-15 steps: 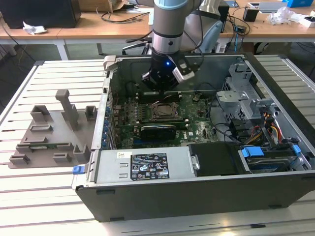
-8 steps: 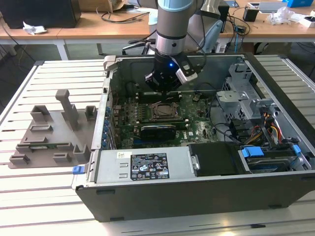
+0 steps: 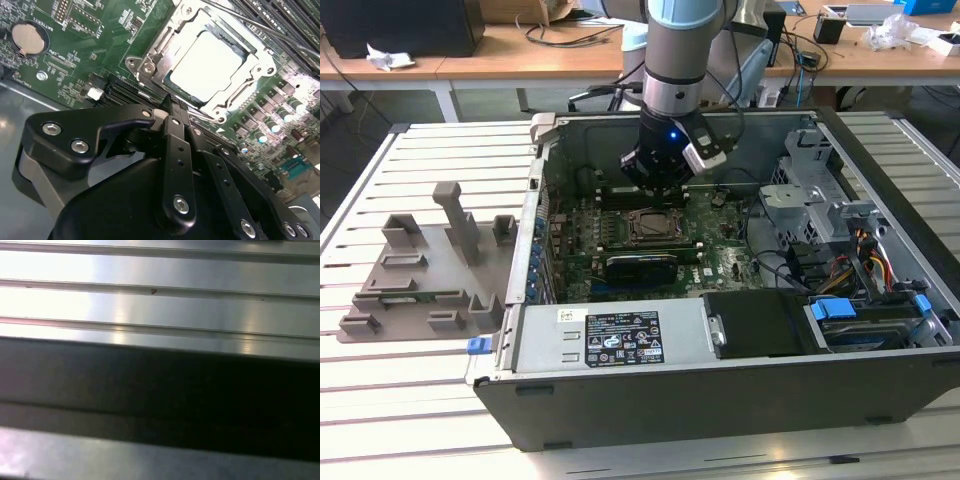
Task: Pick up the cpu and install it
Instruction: 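Install the first cpu locking lever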
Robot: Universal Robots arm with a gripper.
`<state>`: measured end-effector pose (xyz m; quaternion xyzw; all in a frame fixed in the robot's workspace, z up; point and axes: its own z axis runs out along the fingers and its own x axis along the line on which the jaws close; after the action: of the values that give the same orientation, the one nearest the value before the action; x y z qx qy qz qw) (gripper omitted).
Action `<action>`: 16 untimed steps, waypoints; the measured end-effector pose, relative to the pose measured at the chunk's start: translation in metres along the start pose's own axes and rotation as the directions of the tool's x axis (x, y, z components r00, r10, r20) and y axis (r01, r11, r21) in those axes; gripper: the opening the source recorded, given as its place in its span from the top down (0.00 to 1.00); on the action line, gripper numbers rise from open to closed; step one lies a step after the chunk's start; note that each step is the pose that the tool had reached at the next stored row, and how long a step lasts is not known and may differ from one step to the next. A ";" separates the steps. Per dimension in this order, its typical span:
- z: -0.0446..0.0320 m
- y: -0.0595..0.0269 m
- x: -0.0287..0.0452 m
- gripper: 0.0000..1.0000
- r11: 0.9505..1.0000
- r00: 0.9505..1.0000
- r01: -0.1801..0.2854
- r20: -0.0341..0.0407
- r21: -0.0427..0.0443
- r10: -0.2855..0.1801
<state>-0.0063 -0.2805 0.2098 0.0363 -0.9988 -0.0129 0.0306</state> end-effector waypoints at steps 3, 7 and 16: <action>0.0010 -0.0002 -0.0022 0.89 1.000 1.000 -0.006 0.000 0.000 0.006; 0.0034 -0.0006 -0.0064 0.89 1.000 1.000 -0.011 -0.001 0.000 0.011; 0.0057 -0.0017 -0.0079 0.89 1.000 1.000 -0.012 -0.002 0.007 0.012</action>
<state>0.0013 -0.2814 0.2036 0.0304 -0.9990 -0.0090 0.0315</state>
